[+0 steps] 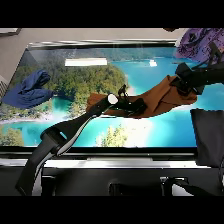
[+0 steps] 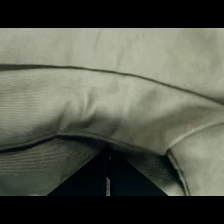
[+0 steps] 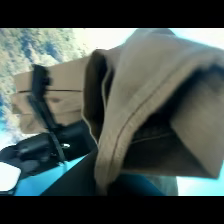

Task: Fold the clothes and pants, and hang the long-sleeved shirts on hangers.

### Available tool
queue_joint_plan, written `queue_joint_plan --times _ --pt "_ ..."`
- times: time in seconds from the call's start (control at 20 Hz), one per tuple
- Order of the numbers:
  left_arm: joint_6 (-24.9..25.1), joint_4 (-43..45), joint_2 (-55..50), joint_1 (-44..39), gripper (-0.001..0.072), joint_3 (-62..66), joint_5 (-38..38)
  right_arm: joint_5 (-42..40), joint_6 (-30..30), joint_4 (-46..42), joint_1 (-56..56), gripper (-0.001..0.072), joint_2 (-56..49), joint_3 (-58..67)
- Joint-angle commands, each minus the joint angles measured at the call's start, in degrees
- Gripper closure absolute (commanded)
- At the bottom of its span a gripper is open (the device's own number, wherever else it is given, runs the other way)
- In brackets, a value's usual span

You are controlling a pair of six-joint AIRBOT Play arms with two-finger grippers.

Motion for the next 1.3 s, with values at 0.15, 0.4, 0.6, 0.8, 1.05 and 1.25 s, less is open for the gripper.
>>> queue_joint_plan --times 0.15,0.4,0.6,0.8,1.05,1.25 --pt "-0.8 -0.7 -1.6 3.7 0.0692 2.8 -9.1 -3.4 -2.2 1.0 0.2 0.068 0.0 0.1" --pt "-0.8 15.1 6.3 15.6 0.0692 2.8 -22.8 -4.6 -3.2 4.3 1.6 0.068 -1.7 0.0" --pt "0.0 30.2 18.2 28.3 0.069 2.8 -32.3 -8.8 -2.2 4.4 9.4 0.068 -5.1 0.1" --pt "2.9 37.7 28.6 42.1 0.069 2.8 -40.8 -15.0 0.8 4.4 18.4 0.068 -9.1 0.0" --pt "3.1 38.2 35.7 54.9 0.0689 2.0 -42.4 -21.8 3.5 6.1 26.2 0.068 -15.0 0.1" --pt "3.1 38.2 36.8 59.0 0.0689 2.0 -42.4 -26.9 3.5 11.7 29.9 0.068 -19.6 0.1"
